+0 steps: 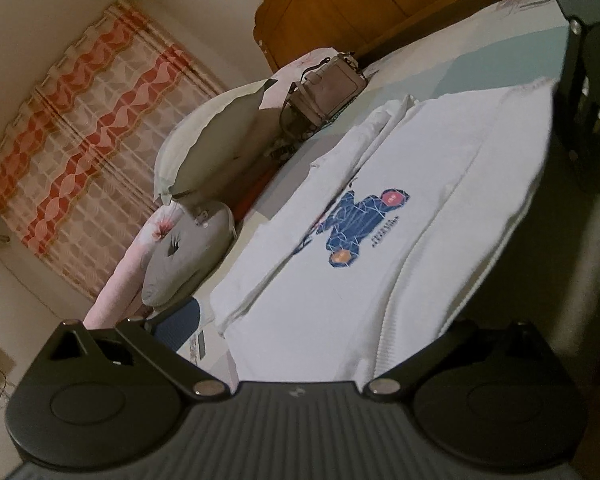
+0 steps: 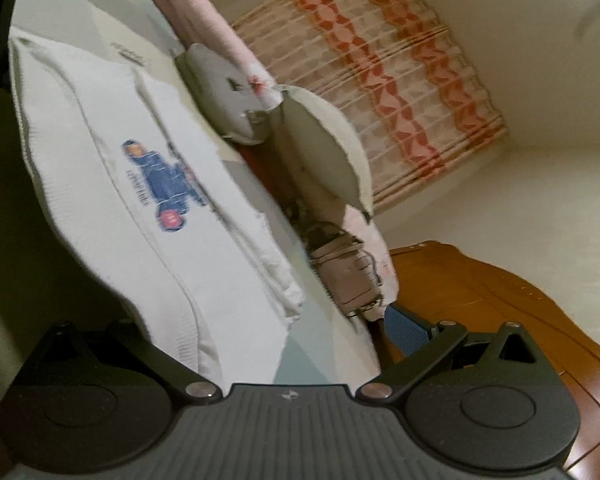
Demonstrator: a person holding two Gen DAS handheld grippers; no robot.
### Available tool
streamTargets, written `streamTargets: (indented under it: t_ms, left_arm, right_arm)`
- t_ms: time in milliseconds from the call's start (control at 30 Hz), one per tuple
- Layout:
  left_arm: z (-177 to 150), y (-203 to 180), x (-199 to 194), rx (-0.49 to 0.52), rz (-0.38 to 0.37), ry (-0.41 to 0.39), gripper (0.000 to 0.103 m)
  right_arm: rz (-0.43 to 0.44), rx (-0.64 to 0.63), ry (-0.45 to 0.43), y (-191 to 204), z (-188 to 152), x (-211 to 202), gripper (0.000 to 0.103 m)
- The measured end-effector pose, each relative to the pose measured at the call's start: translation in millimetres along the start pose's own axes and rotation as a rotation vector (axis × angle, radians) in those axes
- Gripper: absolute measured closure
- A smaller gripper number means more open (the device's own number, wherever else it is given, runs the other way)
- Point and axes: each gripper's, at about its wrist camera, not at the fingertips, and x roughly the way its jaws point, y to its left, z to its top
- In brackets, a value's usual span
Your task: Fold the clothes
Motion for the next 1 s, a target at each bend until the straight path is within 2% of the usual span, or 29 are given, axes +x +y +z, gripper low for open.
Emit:
streamTargets:
  t_ms: [433,1000]
  left_arm:
    - [25.6,32.2,43.9,0.02,0.019,-0.003,0.0]
    - [45.7,67.7,135.8,0.032,0.024,-0.005,0.0]
  right_arm:
    - [-0.049,0.009,-0.006,-24.0,19.9,43.9,0.0]
    - [-0.059,0.017,0.004,-37.9,41.4,142.8,0.0]
